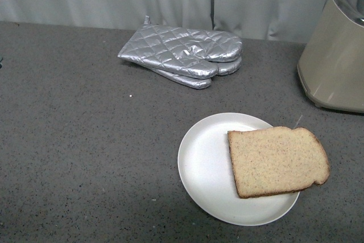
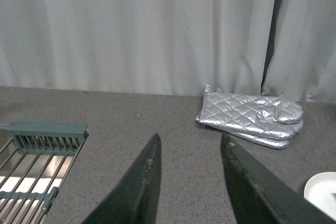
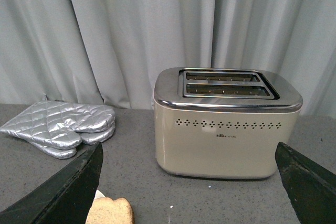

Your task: Put bread into toaster

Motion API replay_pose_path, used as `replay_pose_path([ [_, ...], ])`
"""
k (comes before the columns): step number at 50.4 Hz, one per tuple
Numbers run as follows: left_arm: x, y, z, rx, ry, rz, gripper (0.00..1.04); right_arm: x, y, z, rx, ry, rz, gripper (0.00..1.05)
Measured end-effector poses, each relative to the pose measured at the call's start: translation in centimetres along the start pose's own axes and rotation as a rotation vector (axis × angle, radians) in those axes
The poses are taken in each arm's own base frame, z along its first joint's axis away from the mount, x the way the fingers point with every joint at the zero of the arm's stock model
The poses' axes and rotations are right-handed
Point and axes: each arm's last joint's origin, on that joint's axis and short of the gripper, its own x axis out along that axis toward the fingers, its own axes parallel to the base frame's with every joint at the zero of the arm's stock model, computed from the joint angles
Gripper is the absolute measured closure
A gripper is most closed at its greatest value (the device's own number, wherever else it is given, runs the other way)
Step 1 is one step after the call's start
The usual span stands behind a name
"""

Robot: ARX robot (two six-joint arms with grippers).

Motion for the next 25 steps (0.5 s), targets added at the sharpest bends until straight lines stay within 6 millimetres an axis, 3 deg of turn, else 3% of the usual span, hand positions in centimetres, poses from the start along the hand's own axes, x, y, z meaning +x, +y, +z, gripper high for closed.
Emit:
replay_pose_path([
  [6,0.0,0.0,0.0,0.000,0.000,0.000,0.52,0.2,-0.4,-0.1,0.213,0.324,-0.130,0.09],
  [8,0.0,0.0,0.0,0.000,-0.001,0.000,0.42,0.6,-0.7,-0.9,0.344,0.462,-0.223,0.09],
  [13,0.0,0.0,0.0,0.000,0.000,0.000,0.21,1.3,-1.1,-3.5,0.543,0.586,-0.398,0.09],
  [17,0.0,0.0,0.0,0.001,0.000,0.000,0.05,1.5,-0.6,-5.2,0.597,0.641,-0.450,0.09],
  [25,0.0,0.0,0.0,0.000,0.000,0.000,0.07,1.4,0.8,-7.2,0.619,0.725,-0.431,0.09],
])
